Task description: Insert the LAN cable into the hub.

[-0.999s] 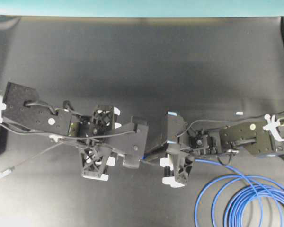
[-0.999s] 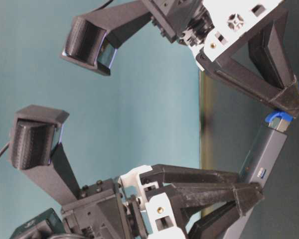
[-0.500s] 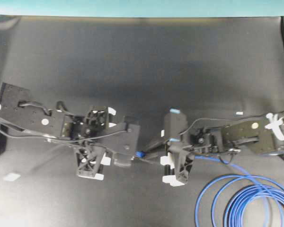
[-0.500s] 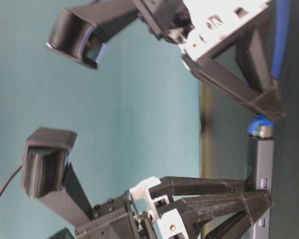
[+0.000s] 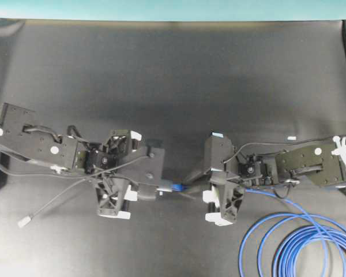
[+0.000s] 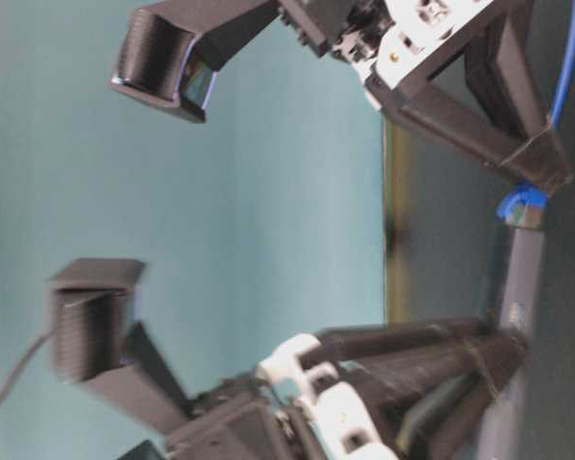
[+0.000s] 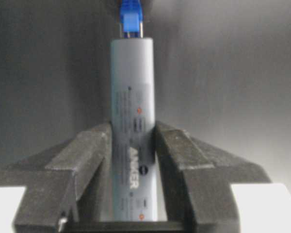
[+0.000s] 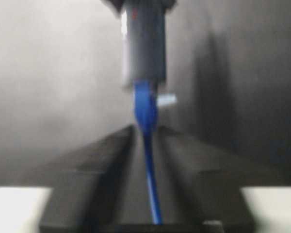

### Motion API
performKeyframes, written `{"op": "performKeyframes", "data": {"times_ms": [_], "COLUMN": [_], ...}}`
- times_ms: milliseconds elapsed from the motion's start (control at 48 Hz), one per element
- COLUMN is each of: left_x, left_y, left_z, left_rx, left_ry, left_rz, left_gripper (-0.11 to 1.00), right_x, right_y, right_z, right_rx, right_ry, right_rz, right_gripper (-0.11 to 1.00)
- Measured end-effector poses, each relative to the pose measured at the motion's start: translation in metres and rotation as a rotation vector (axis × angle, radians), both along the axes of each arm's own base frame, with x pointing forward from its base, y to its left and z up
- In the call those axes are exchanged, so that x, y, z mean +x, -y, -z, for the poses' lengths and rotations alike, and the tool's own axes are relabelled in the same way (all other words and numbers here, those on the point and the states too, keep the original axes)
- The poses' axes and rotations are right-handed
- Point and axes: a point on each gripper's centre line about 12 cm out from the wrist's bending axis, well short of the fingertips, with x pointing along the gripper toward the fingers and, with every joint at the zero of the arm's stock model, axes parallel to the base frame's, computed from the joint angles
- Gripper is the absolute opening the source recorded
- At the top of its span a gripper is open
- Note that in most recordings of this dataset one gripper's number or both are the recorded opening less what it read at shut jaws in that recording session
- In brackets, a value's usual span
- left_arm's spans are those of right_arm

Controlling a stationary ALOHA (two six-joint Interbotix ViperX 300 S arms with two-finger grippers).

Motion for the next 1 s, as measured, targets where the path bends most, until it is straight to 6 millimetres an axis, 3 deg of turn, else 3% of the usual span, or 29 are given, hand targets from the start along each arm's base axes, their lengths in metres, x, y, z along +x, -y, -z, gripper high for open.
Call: {"op": "performKeyframes", "data": {"times_ms": [125,167,521,666,729,999], "left_x": [0.001,0.000,-0.010,-0.014,-0.015,-0.015], "left_y": [0.000,0.000,-0.001,-0.001,-0.001,0.000], "left_z": [0.003,0.003,0.019,0.026,0.028,0.027], "left_rx": [-0.010,-0.014,-0.046,-0.057,-0.063,-0.072], "left_ry": [0.039,0.051,0.033,0.047,0.071,0.121], "left_rz": [-0.005,-0.007,-0.044,-0.051,-0.051,-0.045], "left_gripper": [0.29,0.29,0.31,0.69,0.79,0.75], "right_x": [-0.002,-0.004,-0.031,-0.042,-0.046,-0.055], "right_y": [0.000,0.001,0.008,0.010,0.012,0.013], "right_z": [0.002,0.003,-0.003,-0.006,-0.005,-0.004], "right_rx": [-0.001,-0.001,0.007,0.007,0.007,0.005], "right_ry": [-0.008,-0.011,0.062,0.081,0.077,0.071], "right_rz": [0.000,0.003,0.015,0.016,0.019,0.019], "right_gripper": [0.80,0.84,0.81,0.81,0.81,0.81]}}
